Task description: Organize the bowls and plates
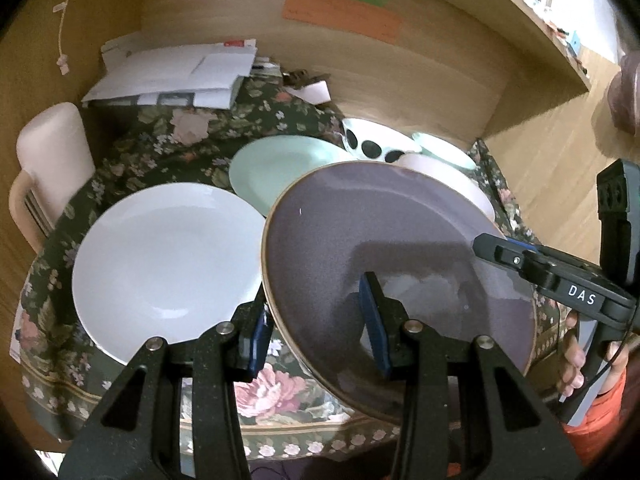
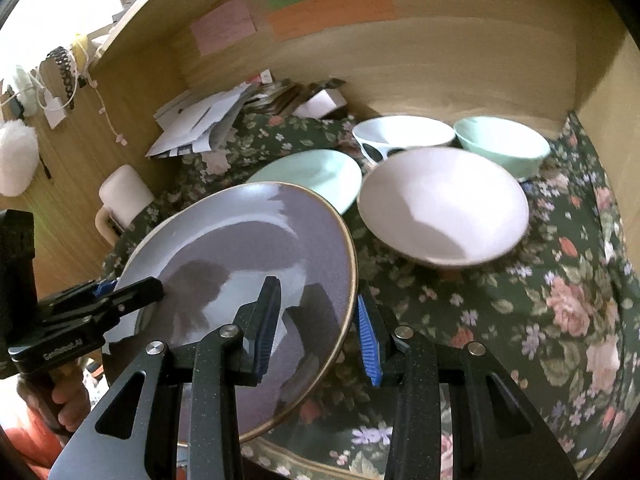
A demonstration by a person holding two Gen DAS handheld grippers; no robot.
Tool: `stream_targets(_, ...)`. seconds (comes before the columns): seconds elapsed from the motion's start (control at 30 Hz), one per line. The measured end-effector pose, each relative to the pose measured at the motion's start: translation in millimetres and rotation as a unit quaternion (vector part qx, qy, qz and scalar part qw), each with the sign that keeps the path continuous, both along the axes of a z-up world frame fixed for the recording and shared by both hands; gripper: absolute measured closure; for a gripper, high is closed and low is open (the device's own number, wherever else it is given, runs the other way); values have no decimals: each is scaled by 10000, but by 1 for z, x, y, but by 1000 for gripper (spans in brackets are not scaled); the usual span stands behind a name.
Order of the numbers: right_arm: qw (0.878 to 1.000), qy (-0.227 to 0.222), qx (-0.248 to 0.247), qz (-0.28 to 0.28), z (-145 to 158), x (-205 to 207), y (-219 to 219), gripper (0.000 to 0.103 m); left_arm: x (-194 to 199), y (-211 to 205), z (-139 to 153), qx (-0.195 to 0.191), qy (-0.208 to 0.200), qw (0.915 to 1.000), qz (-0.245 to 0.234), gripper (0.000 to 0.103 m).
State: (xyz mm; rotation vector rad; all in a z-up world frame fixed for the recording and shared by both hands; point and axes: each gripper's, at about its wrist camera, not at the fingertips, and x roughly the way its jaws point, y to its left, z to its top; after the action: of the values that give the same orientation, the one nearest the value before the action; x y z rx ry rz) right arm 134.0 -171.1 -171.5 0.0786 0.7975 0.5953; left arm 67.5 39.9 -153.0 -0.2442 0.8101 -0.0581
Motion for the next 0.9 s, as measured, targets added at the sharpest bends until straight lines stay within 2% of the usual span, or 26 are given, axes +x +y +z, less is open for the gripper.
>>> stream_targets(0.9,9969,731,-136,-268,-52,17,-24,70,37,-24,-52,-88,683,9972,-282,61)
